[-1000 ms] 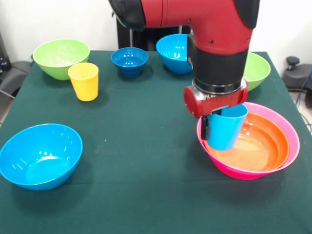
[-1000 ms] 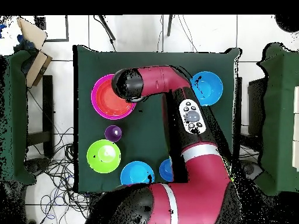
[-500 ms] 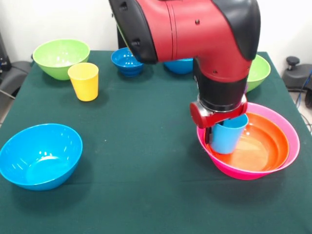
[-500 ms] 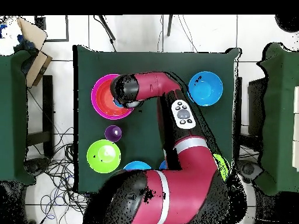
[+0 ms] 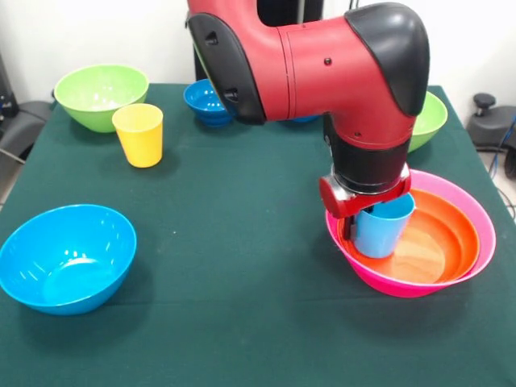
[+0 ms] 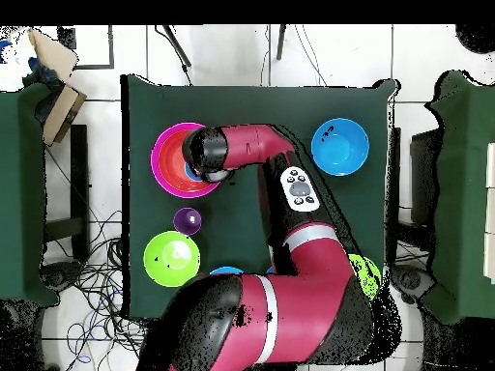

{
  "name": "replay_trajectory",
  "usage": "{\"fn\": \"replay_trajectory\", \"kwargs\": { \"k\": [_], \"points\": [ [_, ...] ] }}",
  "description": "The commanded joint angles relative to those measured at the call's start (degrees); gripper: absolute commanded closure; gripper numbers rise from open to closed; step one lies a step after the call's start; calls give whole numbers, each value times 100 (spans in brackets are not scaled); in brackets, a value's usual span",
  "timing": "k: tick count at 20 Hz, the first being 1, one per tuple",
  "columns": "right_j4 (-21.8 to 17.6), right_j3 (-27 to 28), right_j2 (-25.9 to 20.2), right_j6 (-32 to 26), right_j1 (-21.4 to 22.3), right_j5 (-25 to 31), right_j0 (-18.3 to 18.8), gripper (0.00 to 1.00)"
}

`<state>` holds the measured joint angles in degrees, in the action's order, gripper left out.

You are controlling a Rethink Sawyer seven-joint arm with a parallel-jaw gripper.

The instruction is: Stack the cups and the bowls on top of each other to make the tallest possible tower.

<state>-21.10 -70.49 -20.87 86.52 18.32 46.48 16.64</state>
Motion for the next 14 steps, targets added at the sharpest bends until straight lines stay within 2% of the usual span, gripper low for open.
{"fn": "replay_trajectory", "kwargs": {
  "k": [1, 14],
  "points": [
    [80, 55, 53, 242, 101, 409, 4, 100],
    [324, -685, -90, -245, 992, 1006, 348, 100]
  ]
}}
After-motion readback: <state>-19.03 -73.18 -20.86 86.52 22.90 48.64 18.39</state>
